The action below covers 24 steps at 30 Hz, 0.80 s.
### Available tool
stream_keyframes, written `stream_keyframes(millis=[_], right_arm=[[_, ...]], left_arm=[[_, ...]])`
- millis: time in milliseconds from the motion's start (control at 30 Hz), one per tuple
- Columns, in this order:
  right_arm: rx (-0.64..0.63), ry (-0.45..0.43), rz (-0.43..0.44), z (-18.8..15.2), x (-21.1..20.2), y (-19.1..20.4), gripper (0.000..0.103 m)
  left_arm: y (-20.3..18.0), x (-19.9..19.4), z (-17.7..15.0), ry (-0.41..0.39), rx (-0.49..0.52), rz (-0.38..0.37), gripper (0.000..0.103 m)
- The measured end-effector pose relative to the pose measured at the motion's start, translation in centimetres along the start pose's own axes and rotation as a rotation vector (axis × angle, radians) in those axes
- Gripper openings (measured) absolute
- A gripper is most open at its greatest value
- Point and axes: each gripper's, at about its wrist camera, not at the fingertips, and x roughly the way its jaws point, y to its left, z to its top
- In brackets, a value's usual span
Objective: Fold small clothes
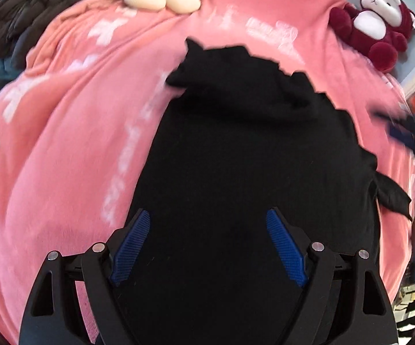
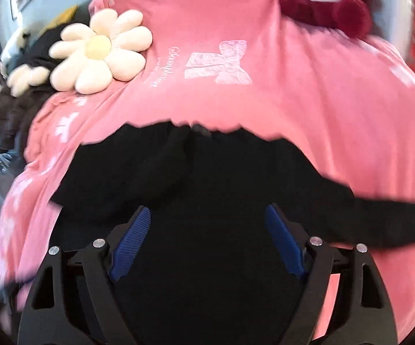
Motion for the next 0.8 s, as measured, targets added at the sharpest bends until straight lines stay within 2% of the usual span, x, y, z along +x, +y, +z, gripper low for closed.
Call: stream_keyframes(millis=[100,200,233,267,300,367,400,467,533,567,600,667,700,800], right_arm=[[-0.054,0.043,-0.041,2.6,4.0,3.8,0.08],[-0.151,0.118,-0.085,2.6,7.3,6.3,0.08],[-0.192,0.168,-0.114,2.3,8.7,7.0,0.079],[-0.218,0.209,-0.14,1.6,9.9,7.1,0.066],[-0.217,0.222,-0.131,1.2,10.1,6.7,0.035],[-0.088,0.193,-0.056,0.6,8.3,3.7,0.015],[0.006,0.152,-0.027,0.0,6.6,1.5,0.013],[0.141,0.085,-0.022,-1.9,3.8,-2.4,0.014],[0.25,0.022,-0.092,-5.0,1.4,-6.4,0.034],[0.272,0.019,-0.123,-6.6,0.7,-7.7,0.053],[0.286,0.015,-0.126,-7.7,0.2,-8.4,0.059],[0.303,0.013,-0.068,-9.1,-0.7,-9.6,0.06],[0.302,0.017,-0.045,-9.0,-0.8,-9.9,0.064],[0.307,0.034,-0.005,-7.1,0.6,-10.5,0.067]], left_arm=[[0.2,0.1,-0.4,-0.008,0.026,0.001,0.081],[-0.4,0.3,-0.9,-0.017,0.101,0.026,0.081],[-0.6,0.5,-1.0,-0.02,0.124,0.035,0.082],[-0.6,0.5,-1.2,-0.023,0.135,0.037,0.082],[-0.7,0.6,-1.3,-0.025,0.149,0.038,0.083],[-0.7,0.6,-1.4,-0.027,0.168,0.035,0.084],[-0.6,0.6,-1.4,-0.027,0.172,0.032,0.084],[-0.4,0.6,-1.5,-0.034,0.167,0.025,0.084],[-0.4,0.7,-1.6,-0.043,0.163,0.021,0.085],[-0.6,0.7,-1.6,-0.05,0.163,0.027,0.085],[-0.6,0.8,-1.5,-0.053,0.163,0.033,0.085],[-1.0,0.8,-1.6,-0.058,0.164,0.05,0.086],[-1.2,0.8,-1.6,-0.057,0.164,0.058,0.086],[-1.3,0.9,-1.3,-0.054,0.154,0.069,0.086]])
